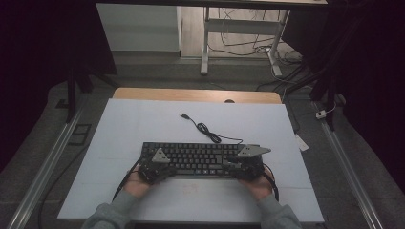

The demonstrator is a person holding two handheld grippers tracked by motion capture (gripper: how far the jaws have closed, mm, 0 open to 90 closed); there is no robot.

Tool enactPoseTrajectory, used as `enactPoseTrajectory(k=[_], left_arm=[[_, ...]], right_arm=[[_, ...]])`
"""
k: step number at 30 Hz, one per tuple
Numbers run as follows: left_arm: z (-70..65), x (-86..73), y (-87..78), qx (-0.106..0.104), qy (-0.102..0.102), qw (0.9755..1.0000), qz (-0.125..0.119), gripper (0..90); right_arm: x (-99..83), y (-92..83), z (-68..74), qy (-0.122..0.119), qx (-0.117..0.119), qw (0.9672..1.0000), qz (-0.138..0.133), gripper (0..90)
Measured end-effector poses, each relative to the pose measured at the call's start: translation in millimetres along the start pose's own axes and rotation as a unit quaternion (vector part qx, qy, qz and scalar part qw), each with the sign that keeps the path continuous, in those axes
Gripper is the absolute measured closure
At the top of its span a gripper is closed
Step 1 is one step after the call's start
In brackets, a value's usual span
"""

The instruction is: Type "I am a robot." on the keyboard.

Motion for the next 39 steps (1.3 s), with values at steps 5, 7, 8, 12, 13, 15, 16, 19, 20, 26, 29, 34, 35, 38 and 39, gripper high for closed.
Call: enactPoseTrajectory(k=[5,7,8,12,13,15,16,19,20,26,29,34,35,38,39], left_arm=[[0.7,7.0,-8.8,0.005,-0.002,0.9995,-0.030,88.8],[1.5,11.0,-15.7,0.002,-0.007,0.9988,-0.048,87.9],[1.8,12.5,-19.1,0.002,-0.009,0.9984,-0.056,84.9],[7.1,16.5,-29.1,0.006,-0.027,0.9962,-0.082,65.1],[9.4,16.5,-30.4,0.010,-0.031,0.9958,-0.085,59.8],[13.0,16.3,-31.9,0.016,-0.041,0.9950,-0.089,51.4],[14.8,16.0,-32.6,0.017,-0.045,0.9947,-0.090,48.3],[19.4,15.5,-35.2,0.017,-0.058,0.9936,-0.096,42.7],[21.3,15.1,-36.2,0.017,-0.061,0.9933,-0.097,41.5],[29.0,13.9,-41.0,0.022,-0.078,0.9912,-0.104,38.0],[30.6,14.1,-42.8,0.023,-0.081,0.9908,-0.106,38.1],[34.5,13.4,-44.7,0.030,-0.087,0.9901,-0.106,38.4],[35.5,13.1,-44.9,0.032,-0.091,0.9897,-0.106,38.5],[39.8,11.4,-44.7,0.039,-0.096,0.9894,-0.102,39.4],[40.8,10.5,-44.5,0.040,-0.099,0.9893,-0.099,40.1]], right_arm=[[0.3,-0.4,-0.1,-0.001,-0.001,1.0000,0.000,57.6],[0.2,-1.1,-1.0,-0.001,-0.005,1.0000,0.001,57.6],[0.1,-1.5,-0.9,-0.001,-0.002,1.0000,0.002,57.6],[0.1,-1.3,-1.3,-0.001,-0.002,1.0000,0.001,57.5],[0.5,-1.3,-1.1,0.000,-0.002,1.0000,-0.001,57.5],[0.5,-1.8,-1.2,-0.001,-0.003,1.0000,0.000,57.4],[0.5,-1.8,-1.3,-0.001,-0.003,1.0000,0.000,57.4],[0.4,-1.7,-1.8,0.000,-0.003,1.0000,0.000,57.3],[0.6,-1.6,-1.7,0.000,-0.001,1.0000,-0.001,57.2],[0.3,-1.2,-1.6,0.000,0.000,1.0000,0.000,57.0],[0.0,-1.1,-1.8,-0.001,-0.002,1.0000,0.001,57.0],[-0.3,-0.8,-1.5,-0.001,-0.002,1.0000,0.003,56.9],[-0.3,-0.8,-1.5,-0.001,-0.002,1.0000,0.003,56.9],[-0.2,-0.2,-1.7,-0.001,-0.004,1.0000,0.002,56.9],[-0.3,-0.1,-1.6,-0.001,-0.004,1.0000,0.002,56.9]])
Point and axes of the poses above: each handheld gripper's, and its own axes: y roughly forward along the jaws, x roughly out of its top, z roughly to its left, the point moved 10 cm from there along y, roughly forward along the jaws, and after that the axes turned 3 degrees about z, right-handed, at the moved point
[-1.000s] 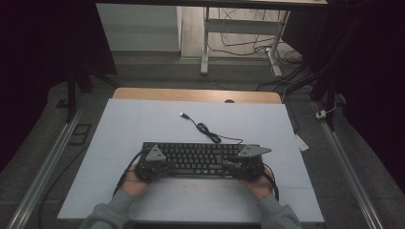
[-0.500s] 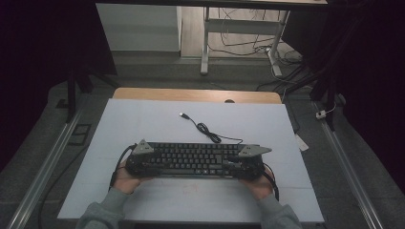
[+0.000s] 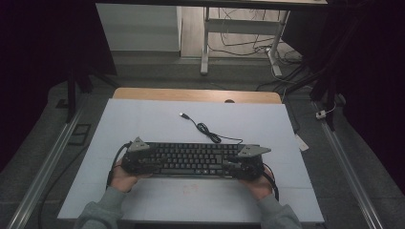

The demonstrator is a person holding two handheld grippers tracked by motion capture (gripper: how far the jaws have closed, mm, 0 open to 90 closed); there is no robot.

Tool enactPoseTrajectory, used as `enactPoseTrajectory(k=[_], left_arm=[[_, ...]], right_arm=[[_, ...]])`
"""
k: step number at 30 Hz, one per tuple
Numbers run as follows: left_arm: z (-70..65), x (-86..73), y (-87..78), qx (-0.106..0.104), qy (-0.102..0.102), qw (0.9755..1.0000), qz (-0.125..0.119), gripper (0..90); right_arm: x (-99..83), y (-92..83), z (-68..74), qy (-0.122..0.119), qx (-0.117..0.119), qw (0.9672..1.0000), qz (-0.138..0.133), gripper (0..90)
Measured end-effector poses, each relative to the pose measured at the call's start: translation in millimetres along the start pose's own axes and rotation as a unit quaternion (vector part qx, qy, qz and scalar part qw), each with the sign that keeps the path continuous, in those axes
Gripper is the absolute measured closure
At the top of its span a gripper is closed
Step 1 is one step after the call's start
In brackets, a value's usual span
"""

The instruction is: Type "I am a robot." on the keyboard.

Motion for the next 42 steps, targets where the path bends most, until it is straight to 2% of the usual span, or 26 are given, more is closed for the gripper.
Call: enactPoseTrajectory(k=[6,16,19,29,42], left_arm=[[7.2,-3.4,0.4,0.009,-0.006,0.9999,0.009,48.2],[15.3,-11.8,3.9,0.017,0.000,0.9993,0.033,80.9],[18.1,-15.3,5.9,0.020,-0.001,0.9989,0.042,88.1],[26.7,-22.6,12.0,0.039,-0.006,0.9974,0.060,88.8],[30.2,-27.4,18.0,0.055,-0.003,0.9956,0.076,88.8]], right_arm=[[-0.3,0.9,1.3,-0.001,0.005,1.0000,0.002,56.9],[-0.5,1.6,1.1,0.000,0.003,1.0000,0.002,56.7],[-0.8,2.0,1.2,0.000,0.003,1.0000,0.003,56.6],[-1.5,2.7,1.5,-0.002,0.003,1.0000,0.006,56.4],[-2.0,3.0,0.8,-0.007,-0.005,0.9999,0.010,55.9]])
Point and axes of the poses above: each handheld gripper's, and its own axes: y roughly forward along the jaws, x roughly out of its top, z roughly to its left, the point moved 10 cm from there along y, roughly forward along the jaws, and after that the axes turned 3 degrees about z, right-handed, at the moved point
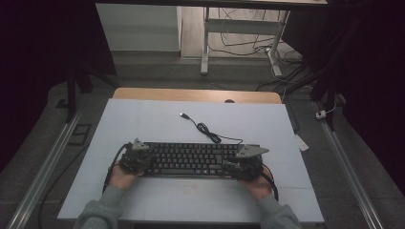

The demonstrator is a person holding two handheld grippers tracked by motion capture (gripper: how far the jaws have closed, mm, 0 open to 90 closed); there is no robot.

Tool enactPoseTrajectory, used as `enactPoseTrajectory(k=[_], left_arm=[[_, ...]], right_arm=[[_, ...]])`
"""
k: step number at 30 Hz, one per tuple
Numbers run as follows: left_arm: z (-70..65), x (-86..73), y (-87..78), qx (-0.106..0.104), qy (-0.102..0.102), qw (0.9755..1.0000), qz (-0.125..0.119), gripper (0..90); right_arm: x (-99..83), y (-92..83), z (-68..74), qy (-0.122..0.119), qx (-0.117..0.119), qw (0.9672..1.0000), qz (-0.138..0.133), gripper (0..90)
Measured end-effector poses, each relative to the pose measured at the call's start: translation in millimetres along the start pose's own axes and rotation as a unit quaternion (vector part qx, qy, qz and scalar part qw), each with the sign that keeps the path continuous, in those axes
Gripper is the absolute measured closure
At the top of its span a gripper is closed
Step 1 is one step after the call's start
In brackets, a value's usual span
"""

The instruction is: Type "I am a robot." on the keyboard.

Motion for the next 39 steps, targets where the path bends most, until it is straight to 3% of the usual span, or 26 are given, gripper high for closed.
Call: enactPoseTrajectory(k=[11,15,17,21,26,29,39], left_arm=[[0.5,-1.8,3.4,0.011,0.005,0.9999,0.008,88.8],[-2.4,2.8,-1.4,-0.005,-0.006,0.9999,-0.013,88.6],[-2.9,6.8,-6.3,-0.010,-0.010,0.9994,-0.031,83.5],[-0.6,13.6,-15.3,-0.005,-0.021,0.9978,-0.062,59.4],[-0.7,16.9,-22.9,-0.018,-0.033,0.9963,-0.078,43.1],[1.3,18.4,-24.3,-0.013,-0.042,0.9958,-0.081,34.4],[-7.4,21.2,-27.1,-0.034,-0.028,0.9956,-0.083,27.7]], right_arm=[[0.4,-0.2,0.7,0.000,0.003,1.0000,-0.001,54.4],[0.8,-0.2,1.0,0.001,0.005,1.0000,-0.003,53.7],[1.1,-0.3,1.1,0.001,0.007,1.0000,-0.004,53.3],[0.9,-0.8,0.2,0.002,0.006,1.0000,-0.004,52.6],[1.4,-0.9,1.3,0.001,0.008,1.0000,-0.005,52.1],[1.2,-0.5,1.2,0.000,0.008,1.0000,-0.005,52.0],[1.0,-0.4,0.8,0.000,0.008,1.0000,-0.004,51.9]])
Point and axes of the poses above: each handheld gripper's, and its own axes: y roughly forward along the jaws, x roughly out of its top, z roughly to its left, the point moved 10 cm from there along y, roughly forward along the jaws, and after that the axes turned 3 degrees about z, right-handed, at the moved point
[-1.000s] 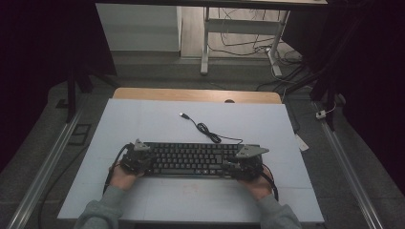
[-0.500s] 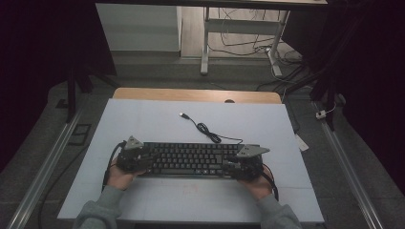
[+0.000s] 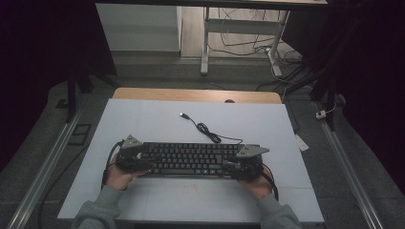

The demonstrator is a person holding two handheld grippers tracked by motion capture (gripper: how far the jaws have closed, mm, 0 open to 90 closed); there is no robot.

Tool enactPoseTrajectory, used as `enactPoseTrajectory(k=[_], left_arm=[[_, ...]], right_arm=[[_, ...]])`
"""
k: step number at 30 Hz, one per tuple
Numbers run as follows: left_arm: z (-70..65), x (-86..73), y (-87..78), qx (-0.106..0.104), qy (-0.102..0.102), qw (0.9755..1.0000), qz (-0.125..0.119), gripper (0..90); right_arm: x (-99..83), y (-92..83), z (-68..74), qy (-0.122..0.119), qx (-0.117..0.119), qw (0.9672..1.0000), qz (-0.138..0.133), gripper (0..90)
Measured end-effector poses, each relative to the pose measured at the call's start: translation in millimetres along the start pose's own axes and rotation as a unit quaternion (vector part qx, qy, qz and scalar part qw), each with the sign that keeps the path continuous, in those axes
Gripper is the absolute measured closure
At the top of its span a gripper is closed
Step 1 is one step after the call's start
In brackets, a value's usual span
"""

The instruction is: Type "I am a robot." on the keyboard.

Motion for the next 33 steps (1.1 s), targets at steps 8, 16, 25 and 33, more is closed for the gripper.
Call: enactPoseTrajectory(k=[8,16,25,33], left_arm=[[-10.8,2.7,-0.4,-0.019,0.016,0.9997,-0.003,27.9],[-24.6,3.1,1.7,-0.034,0.040,0.9986,0.003,28.1],[-39.2,1.7,3.9,-0.057,0.067,0.9961,0.012,28.7],[-52.4,-4.1,9.5,-0.076,0.095,0.9921,0.031,36.6]], right_arm=[[-0.4,-0.1,-1.1,0.002,-0.002,1.0000,0.001,51.9],[-0.4,-0.2,-1.3,0.001,-0.003,1.0000,0.001,51.9],[-0.6,0.0,-1.3,0.001,-0.002,1.0000,0.001,51.9],[-0.6,0.2,-1.0,0.000,-0.002,1.0000,0.002,52.0]])
Point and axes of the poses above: each handheld gripper's, and its own axes: y roughly forward along the jaws, x roughly out of its top, z roughly to its left, the point moved 10 cm from there along y, roughly forward along the jaws, and after that the axes turned 3 degrees about z, right-handed, at the moved point
